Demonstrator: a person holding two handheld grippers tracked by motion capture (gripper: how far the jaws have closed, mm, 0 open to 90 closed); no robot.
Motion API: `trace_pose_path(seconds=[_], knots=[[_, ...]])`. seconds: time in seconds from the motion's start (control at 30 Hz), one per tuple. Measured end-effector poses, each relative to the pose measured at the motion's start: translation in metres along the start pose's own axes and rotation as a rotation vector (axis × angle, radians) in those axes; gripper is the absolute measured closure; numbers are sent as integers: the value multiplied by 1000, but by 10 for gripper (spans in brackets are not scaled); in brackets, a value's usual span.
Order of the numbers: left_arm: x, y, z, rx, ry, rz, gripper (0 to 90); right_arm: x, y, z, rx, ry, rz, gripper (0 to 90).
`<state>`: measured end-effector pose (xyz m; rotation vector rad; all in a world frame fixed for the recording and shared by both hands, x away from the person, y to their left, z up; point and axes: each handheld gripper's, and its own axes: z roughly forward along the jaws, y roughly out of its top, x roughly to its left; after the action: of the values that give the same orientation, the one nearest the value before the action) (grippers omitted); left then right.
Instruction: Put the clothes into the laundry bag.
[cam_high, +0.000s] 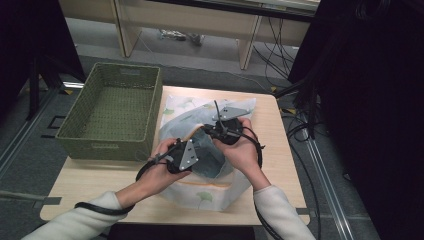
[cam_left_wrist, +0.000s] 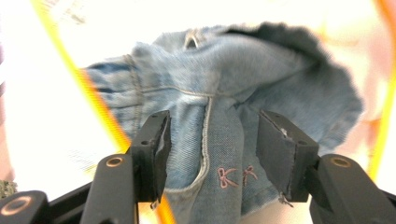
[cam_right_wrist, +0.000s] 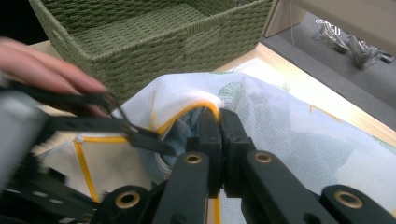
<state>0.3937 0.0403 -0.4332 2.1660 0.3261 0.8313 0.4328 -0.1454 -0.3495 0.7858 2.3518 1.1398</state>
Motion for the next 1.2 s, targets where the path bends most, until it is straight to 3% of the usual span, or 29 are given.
trace_pose_path(seconds=[0.13, 0.23, 0.37, 0.43, 0.47, 0.57, 0.77, 1.0, 1.2], knots=[[8, -1, -24, -50, 32, -50, 467, 0, 0, 0, 3, -1, -3, 900], [16, -6, -35, -59, 76, -73, 495, 1, 0, 0, 3, 0, -2, 900], [24, -13, -26, -19, 93, -92, 507, 2, 1, 0, 5, 0, -5, 900], [23, -14, -18, 7, 83, -79, 510, 5, 1, 0, 14, -1, 19, 900], [22, -15, -14, 25, 82, -73, 510, 4, 1, 0, 10, 4, 0, 900], [20, -15, -5, 61, 106, -58, 508, 5, 1, 0, 12, 8, 5, 900], [18, -5, -1, 28, 123, -83, 501, 5, 1, 0, 11, 10, -13, 900], [18, 4, 1, 13, 187, -58, 546, 8, 3, -1, 7, 12, -18, 900], [21, 3, -1, 8, 196, -37, 736, 7, 3, -1, 9, 14, -19, 900]])
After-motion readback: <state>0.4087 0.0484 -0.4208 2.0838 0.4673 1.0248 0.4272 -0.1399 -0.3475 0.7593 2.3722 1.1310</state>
